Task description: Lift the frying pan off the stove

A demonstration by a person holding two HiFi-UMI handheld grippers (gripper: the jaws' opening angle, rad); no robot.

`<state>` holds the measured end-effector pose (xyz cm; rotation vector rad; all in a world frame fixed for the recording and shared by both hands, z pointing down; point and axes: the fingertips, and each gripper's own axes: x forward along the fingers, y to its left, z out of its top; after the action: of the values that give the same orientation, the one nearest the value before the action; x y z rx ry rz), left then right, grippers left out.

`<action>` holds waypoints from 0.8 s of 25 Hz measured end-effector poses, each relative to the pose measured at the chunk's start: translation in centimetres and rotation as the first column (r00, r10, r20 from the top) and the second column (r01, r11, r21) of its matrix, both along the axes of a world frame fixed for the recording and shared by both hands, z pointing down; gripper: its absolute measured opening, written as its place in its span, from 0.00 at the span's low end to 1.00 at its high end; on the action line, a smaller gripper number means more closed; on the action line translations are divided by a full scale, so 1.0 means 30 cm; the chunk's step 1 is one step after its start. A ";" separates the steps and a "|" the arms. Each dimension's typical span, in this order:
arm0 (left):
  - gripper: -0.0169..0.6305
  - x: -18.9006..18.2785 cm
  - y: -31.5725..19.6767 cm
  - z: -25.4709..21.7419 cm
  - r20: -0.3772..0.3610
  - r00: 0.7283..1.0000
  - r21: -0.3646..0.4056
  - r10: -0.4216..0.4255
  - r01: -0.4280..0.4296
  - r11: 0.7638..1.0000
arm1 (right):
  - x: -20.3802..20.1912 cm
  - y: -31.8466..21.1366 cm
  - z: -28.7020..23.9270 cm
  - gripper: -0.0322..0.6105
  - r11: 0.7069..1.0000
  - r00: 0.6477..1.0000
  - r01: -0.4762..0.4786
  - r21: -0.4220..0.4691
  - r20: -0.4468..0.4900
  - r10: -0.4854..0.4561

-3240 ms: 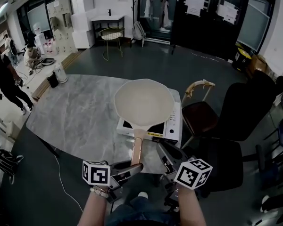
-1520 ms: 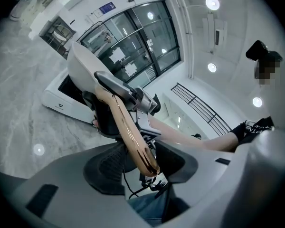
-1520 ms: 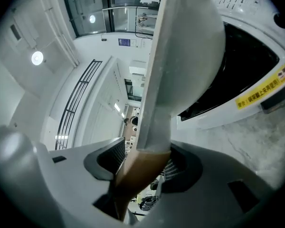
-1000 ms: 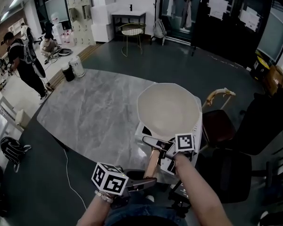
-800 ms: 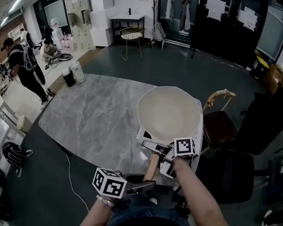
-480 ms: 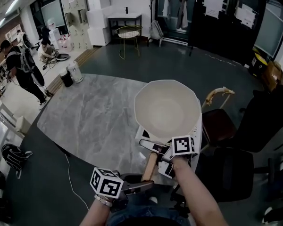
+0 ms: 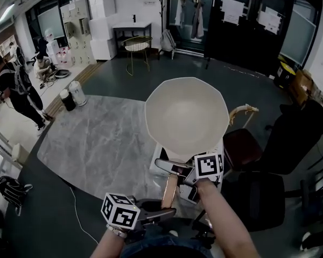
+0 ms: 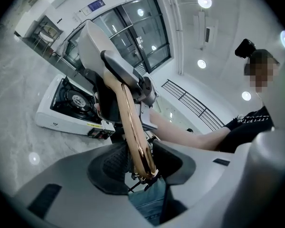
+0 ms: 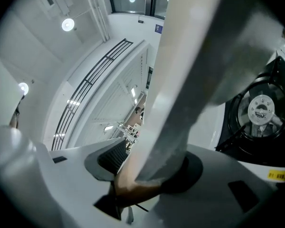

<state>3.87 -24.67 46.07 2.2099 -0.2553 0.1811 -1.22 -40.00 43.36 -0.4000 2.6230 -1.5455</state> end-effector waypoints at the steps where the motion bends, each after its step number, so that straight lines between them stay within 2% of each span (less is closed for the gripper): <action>1: 0.28 -0.001 -0.012 -0.013 -0.003 1.000 0.009 0.003 -0.003 1.000 | 0.001 -0.012 -0.019 0.41 1.000 1.000 -0.005 0.010 0.003 0.005; 10: 0.28 0.005 -0.084 -0.116 -0.034 0.999 0.068 0.041 -0.039 0.997 | 0.016 -0.082 -0.153 0.41 0.997 0.999 -0.018 0.078 0.045 0.014; 13: 0.28 0.021 -0.091 -0.119 -0.034 0.997 0.080 0.065 -0.062 0.995 | 0.045 -0.092 -0.151 0.41 0.996 0.999 -0.049 0.071 0.016 0.048; 20: 0.28 0.074 -0.068 -0.117 -0.021 0.987 0.107 0.161 -0.158 0.982 | 0.115 -0.075 -0.159 0.42 0.989 0.993 -0.094 0.118 -0.063 0.102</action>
<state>6.08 -26.71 42.58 2.3368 -0.0718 0.2273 2.24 -42.25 38.59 -0.5734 2.6829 -1.3682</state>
